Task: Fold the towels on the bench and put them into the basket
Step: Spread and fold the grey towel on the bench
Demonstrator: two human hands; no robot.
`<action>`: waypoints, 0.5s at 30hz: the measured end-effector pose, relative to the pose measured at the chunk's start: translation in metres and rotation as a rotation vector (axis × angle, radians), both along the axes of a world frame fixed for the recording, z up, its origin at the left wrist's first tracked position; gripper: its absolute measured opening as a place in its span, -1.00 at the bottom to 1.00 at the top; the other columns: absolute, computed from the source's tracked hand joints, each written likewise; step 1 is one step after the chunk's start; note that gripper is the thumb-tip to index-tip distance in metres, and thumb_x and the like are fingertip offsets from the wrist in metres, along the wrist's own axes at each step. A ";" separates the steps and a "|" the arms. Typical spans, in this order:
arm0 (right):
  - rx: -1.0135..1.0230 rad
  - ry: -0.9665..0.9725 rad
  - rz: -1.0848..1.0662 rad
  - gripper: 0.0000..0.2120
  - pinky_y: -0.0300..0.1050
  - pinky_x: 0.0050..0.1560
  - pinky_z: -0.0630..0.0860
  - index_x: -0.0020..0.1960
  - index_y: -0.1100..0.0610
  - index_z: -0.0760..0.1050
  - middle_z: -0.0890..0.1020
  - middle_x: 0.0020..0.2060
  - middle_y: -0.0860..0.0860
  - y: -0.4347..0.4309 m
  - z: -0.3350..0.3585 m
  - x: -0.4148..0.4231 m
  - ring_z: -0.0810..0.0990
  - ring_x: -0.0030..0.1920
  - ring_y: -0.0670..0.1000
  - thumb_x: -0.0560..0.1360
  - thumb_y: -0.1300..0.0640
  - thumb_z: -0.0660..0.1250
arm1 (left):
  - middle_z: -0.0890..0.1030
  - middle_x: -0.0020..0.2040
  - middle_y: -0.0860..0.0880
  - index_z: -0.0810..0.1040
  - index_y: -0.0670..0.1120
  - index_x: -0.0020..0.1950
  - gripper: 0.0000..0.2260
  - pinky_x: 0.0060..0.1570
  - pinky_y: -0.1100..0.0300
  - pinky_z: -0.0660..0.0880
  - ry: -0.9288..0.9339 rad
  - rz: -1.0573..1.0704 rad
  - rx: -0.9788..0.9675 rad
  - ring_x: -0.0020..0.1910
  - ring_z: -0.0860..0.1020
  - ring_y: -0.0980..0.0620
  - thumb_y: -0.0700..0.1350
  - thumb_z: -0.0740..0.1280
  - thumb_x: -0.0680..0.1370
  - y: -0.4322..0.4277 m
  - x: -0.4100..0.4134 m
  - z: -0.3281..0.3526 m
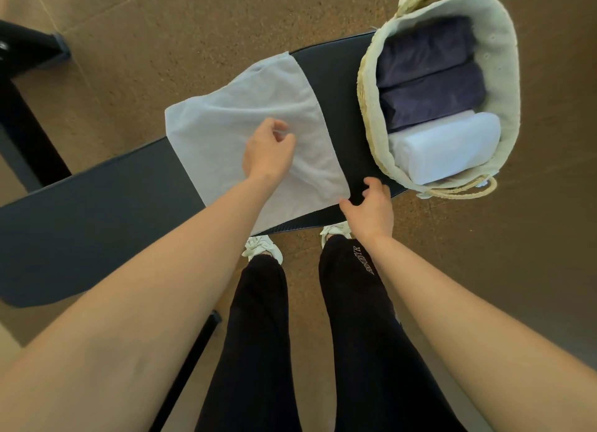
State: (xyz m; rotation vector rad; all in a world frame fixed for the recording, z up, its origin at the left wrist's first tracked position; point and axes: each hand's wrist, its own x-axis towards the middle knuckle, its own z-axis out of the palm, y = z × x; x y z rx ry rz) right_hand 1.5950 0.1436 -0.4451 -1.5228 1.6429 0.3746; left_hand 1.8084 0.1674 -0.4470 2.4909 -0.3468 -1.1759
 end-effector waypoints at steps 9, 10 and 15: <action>-0.007 -0.070 0.132 -0.54 -0.06 0.10 0.51 0.35 0.09 0.39 0.55 0.15 0.03 -0.018 -0.017 0.018 0.53 0.17 0.08 0.53 0.04 0.47 | 0.47 0.15 0.04 0.45 0.01 0.18 -0.75 0.05 -0.06 0.52 -0.325 0.364 0.187 0.14 0.52 -0.05 -0.10 0.35 0.52 0.120 -0.004 -0.001; -0.006 -0.065 0.144 -0.56 -0.03 0.11 0.54 0.33 0.09 0.40 0.56 0.13 0.03 -0.018 -0.018 0.021 0.54 0.15 0.07 0.53 0.04 0.47 | 0.45 0.21 -0.01 0.43 -0.01 0.22 -0.70 0.07 -0.10 0.52 -0.328 0.421 0.249 0.17 0.50 -0.09 -0.10 0.37 0.51 0.135 -0.007 -0.002; 0.018 -0.010 0.220 -0.81 -0.21 -0.20 0.39 0.11 0.11 0.49 0.59 -0.07 0.03 -0.015 -0.023 0.027 0.58 -0.06 0.03 0.59 0.04 0.41 | 0.42 0.34 -0.13 0.32 -0.07 0.38 -0.45 0.04 0.00 0.41 -0.113 0.642 0.362 0.22 0.47 -0.17 -0.02 0.47 0.48 0.183 -0.025 -0.009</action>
